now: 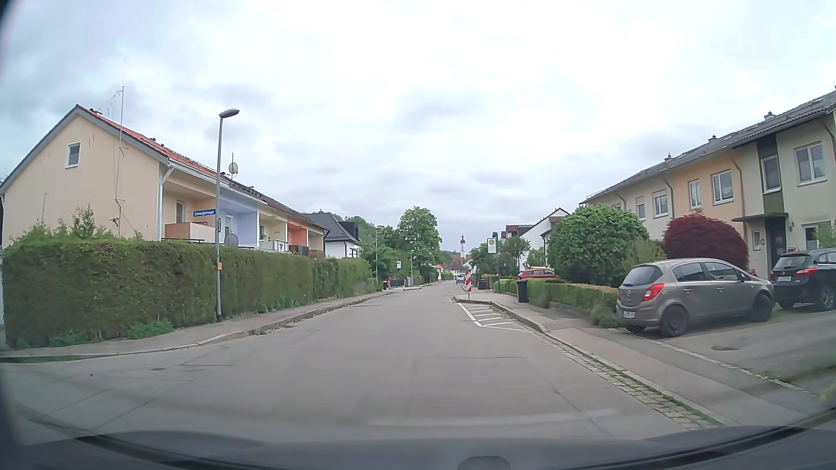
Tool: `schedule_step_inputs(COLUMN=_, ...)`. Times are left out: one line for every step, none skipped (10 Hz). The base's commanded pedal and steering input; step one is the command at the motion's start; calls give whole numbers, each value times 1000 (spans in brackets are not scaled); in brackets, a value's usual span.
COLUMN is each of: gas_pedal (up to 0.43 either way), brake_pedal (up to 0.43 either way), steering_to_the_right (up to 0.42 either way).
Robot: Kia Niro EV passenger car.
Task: Follow the waypoints while adhering to traffic rules and regulations
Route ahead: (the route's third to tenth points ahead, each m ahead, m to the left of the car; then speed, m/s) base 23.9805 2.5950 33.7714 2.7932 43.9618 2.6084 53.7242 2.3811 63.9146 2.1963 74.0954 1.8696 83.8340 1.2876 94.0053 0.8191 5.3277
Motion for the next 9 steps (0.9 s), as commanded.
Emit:
schedule_step_inputs(gas_pedal=169, brake_pedal=0, steering_to_the_right=-47)
schedule_step_inputs(gas_pedal=169, brake_pedal=0, steering_to_the_right=-46)
schedule_step_inputs(gas_pedal=169, brake_pedal=0, steering_to_the_right=-43)
schedule_step_inputs(gas_pedal=169, brake_pedal=0, steering_to_the_right=-35)
schedule_step_inputs(gas_pedal=138, brake_pedal=0, steering_to_the_right=-29)
schedule_step_inputs(gas_pedal=138, brake_pedal=0, steering_to_the_right=-30)
schedule_step_inputs(gas_pedal=138, brake_pedal=0, steering_to_the_right=-33)
schedule_step_inputs(gas_pedal=138, brake_pedal=0, steering_to_the_right=-33)
schedule_step_inputs(gas_pedal=138, brake_pedal=0, steering_to_the_right=-29)
